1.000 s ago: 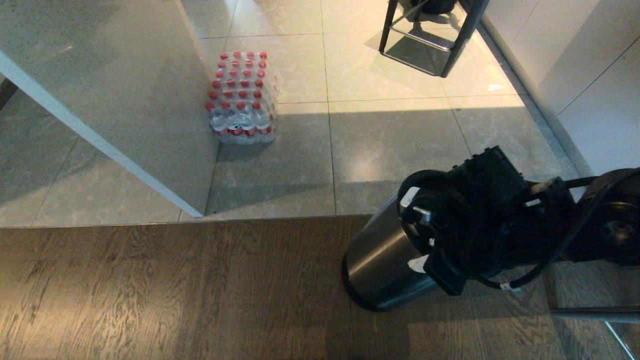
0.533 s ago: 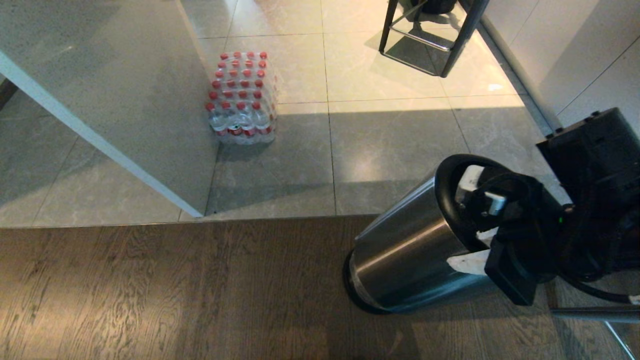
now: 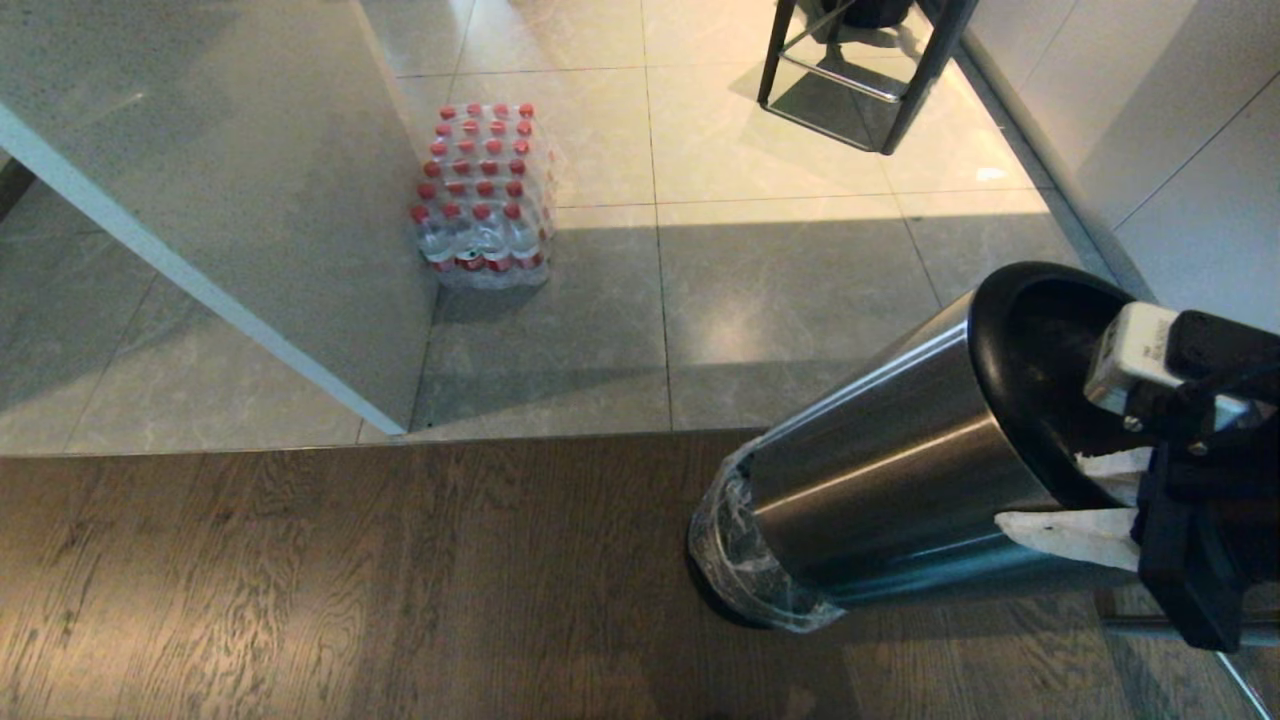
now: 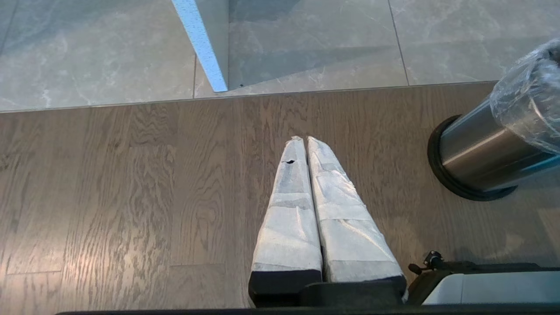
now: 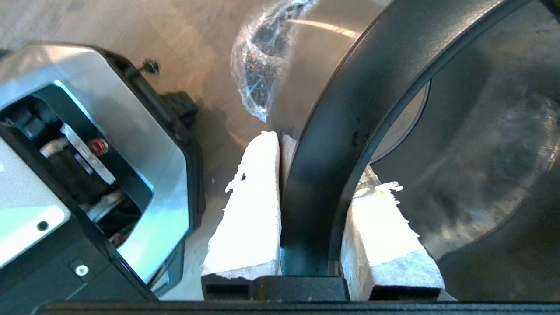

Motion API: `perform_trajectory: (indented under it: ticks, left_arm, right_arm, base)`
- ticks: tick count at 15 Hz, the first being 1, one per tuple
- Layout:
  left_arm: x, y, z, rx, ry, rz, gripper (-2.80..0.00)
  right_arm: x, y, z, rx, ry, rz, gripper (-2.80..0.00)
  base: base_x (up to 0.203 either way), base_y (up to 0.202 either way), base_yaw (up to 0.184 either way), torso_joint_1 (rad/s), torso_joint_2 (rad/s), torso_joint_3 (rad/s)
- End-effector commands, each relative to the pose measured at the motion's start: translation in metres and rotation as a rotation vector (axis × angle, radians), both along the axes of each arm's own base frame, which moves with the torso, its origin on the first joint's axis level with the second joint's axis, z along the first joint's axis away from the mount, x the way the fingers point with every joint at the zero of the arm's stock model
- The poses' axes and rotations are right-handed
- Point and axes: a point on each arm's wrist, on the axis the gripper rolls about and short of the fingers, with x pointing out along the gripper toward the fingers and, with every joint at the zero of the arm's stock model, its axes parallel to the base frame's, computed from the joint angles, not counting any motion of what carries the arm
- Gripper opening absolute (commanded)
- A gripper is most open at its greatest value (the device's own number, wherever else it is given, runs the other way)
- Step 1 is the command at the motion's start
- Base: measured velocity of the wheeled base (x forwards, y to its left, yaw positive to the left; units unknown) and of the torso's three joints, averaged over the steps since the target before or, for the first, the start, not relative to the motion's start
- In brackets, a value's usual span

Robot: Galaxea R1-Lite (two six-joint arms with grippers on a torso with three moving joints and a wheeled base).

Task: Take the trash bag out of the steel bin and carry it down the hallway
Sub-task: Place the outer trash can on the ground

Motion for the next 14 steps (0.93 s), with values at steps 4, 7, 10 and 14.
perform_trajectory:
  ticks: [4, 7, 10, 14]
  left_arm:
    - [0.000, 0.000, 0.000, 0.000, 0.000, 0.000, -2.80]
    - [0.000, 0.000, 0.000, 0.000, 0.000, 0.000, -2.80]
    - [0.000, 0.000, 0.000, 0.000, -0.001, 0.000, -2.80]
    - [0.000, 0.000, 0.000, 0.000, 0.000, 0.000, -2.80]
  right_arm:
    - [-0.031, -0.022, 0.007, 0.016, -0.026, -0.001, -2.80]
    - [-0.043, -0.030, 0.010, 0.014, -0.051, -0.024, -2.80]
    - [-0.036, -0.032, 0.003, -0.070, -0.077, -0.166, -2.80]
    - [-0.024, -0.041, -0.007, -0.111, -0.039, -0.287, -2.80]
  base:
    - [0.000, 0.000, 0.000, 0.000, 0.00, 0.000]
    - [0.000, 0.000, 0.000, 0.000, 0.00, 0.000]
    - [0.000, 0.000, 0.000, 0.000, 0.00, 0.000]
    - [0.000, 0.000, 0.000, 0.000, 0.00, 0.000]
